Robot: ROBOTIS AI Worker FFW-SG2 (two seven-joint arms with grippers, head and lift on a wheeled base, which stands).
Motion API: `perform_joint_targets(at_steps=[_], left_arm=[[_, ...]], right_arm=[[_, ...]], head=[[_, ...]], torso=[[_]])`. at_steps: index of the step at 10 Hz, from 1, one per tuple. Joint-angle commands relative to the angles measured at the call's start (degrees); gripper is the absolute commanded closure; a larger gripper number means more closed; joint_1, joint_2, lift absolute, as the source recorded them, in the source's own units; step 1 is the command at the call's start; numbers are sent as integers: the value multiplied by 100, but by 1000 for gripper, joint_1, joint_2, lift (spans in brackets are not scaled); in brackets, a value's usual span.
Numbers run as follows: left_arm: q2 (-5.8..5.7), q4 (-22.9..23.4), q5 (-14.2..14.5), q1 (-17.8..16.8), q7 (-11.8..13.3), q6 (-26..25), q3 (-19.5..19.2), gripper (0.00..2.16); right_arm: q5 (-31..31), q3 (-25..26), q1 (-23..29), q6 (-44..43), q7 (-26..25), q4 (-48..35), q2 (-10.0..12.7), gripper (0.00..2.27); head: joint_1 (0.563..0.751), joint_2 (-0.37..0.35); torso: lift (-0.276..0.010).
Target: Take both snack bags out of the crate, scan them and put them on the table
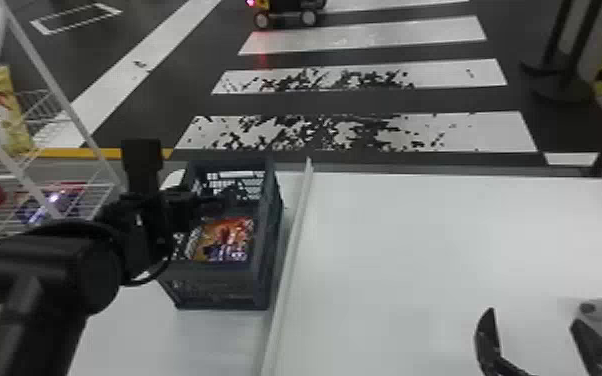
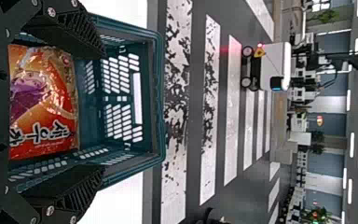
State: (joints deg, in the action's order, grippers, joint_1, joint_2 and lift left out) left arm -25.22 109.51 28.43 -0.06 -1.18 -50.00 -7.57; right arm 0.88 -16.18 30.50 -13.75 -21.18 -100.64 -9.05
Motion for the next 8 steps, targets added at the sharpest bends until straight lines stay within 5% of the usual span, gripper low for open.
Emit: perform_joint_targets(at_steps=[1,8], left_arm=[[0,-272,-4,-205,83,-199,115,151],[9,-1388,-189,-1119,268,-885,686,161]], right_arm=[[0,10,8,0,0,-9,-9,70],[9,27,26,0,0,9,-27,70]], head=[[695,216],[695,206]], torso=[[-94],[-94]])
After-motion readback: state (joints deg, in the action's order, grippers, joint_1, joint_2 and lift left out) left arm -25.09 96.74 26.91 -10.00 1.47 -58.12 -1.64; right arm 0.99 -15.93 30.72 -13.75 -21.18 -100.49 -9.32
